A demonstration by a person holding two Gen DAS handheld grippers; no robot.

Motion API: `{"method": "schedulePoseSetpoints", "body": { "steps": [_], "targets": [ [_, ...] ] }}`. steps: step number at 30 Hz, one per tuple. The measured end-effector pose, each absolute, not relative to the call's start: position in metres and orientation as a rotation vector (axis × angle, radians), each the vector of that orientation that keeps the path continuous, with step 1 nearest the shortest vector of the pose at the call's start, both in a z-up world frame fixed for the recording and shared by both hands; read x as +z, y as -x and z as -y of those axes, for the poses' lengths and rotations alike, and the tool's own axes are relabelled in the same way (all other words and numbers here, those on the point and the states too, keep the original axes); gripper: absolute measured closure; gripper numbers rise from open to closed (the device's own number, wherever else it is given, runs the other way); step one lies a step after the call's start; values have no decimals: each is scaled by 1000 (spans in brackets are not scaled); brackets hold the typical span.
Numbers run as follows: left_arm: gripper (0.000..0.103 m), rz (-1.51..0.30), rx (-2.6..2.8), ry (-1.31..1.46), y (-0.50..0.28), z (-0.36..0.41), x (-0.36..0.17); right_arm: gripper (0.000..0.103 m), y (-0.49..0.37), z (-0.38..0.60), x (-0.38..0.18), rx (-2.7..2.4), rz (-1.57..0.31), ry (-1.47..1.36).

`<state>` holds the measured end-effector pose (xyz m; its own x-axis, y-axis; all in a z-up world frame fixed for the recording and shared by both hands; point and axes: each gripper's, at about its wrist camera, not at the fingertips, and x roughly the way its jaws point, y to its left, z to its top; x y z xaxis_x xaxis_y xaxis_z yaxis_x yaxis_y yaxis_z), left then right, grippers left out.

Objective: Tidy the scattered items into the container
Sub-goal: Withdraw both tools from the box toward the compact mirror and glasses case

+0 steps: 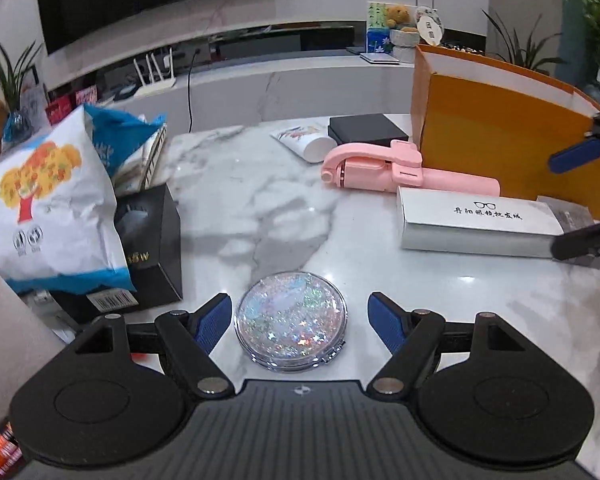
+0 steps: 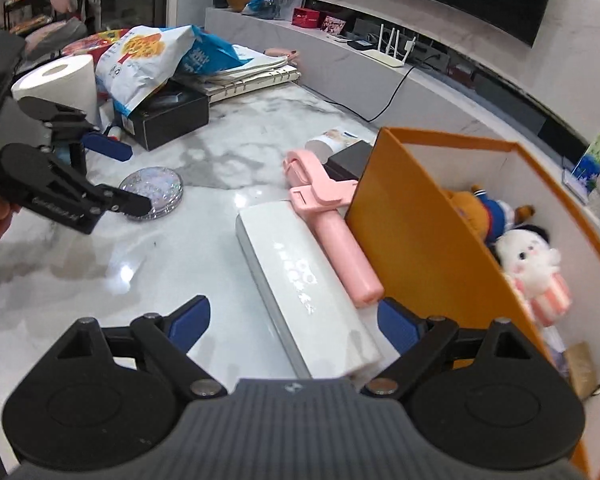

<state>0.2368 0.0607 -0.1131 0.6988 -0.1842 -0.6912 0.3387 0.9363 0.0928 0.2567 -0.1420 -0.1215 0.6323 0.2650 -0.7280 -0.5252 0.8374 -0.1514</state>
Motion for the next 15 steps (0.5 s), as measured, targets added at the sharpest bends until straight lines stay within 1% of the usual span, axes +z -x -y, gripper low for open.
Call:
{"method": "schedulePoseSetpoints", "body": {
  "steps": [7,15],
  "targets": [
    [15,-785,-297,-170,-246,-67,-120,11,-267,143,-133,467,-752,344],
    [14,-821,-285,-167,-253,-65,-135,11,-293,142,-155,472,-798,335]
  ]
}}
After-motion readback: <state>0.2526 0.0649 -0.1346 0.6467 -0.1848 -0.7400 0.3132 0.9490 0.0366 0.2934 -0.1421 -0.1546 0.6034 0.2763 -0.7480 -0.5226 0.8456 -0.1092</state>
